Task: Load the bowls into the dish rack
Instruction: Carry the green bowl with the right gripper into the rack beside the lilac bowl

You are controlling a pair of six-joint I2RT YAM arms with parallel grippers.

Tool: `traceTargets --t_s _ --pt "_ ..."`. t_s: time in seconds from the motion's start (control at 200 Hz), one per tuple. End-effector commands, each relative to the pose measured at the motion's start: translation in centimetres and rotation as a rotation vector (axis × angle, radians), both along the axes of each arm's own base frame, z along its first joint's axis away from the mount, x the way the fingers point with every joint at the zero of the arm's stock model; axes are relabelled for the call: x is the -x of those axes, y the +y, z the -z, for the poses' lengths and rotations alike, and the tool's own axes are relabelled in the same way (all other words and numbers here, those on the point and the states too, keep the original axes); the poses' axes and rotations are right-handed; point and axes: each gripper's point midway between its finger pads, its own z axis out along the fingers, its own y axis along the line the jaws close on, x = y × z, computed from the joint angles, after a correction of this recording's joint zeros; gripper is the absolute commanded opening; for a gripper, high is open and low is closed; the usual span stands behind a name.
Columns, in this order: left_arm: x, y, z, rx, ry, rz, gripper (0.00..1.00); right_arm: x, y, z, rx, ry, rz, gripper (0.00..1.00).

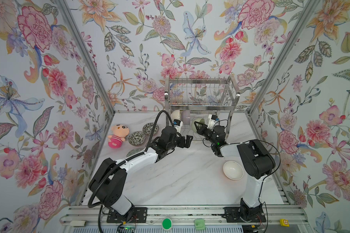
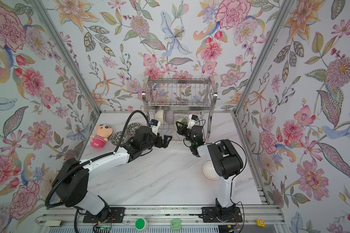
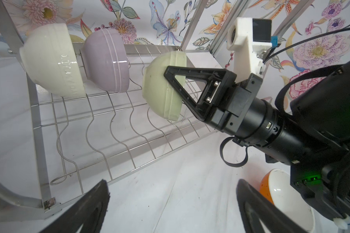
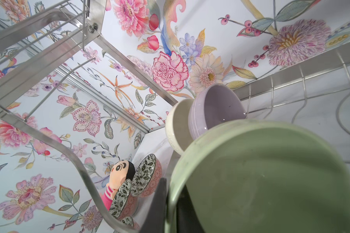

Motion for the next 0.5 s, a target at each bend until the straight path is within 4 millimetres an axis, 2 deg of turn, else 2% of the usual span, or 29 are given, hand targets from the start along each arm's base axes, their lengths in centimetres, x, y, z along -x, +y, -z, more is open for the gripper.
traceTargets --t_s 0.0,0.495 --pt "-0.3 -0.3 0.1 -0.042 -0.015 0.004 0.99 -1.0 -0.4 -5.3 -0.112 -0.18 0.015 0.0" --pt "-2.1 -1.3 0.3 -0.08 -0.025 0.005 0.99 -4.5 -0.9 -4.6 -0.178 -0.19 0.048 0.0"
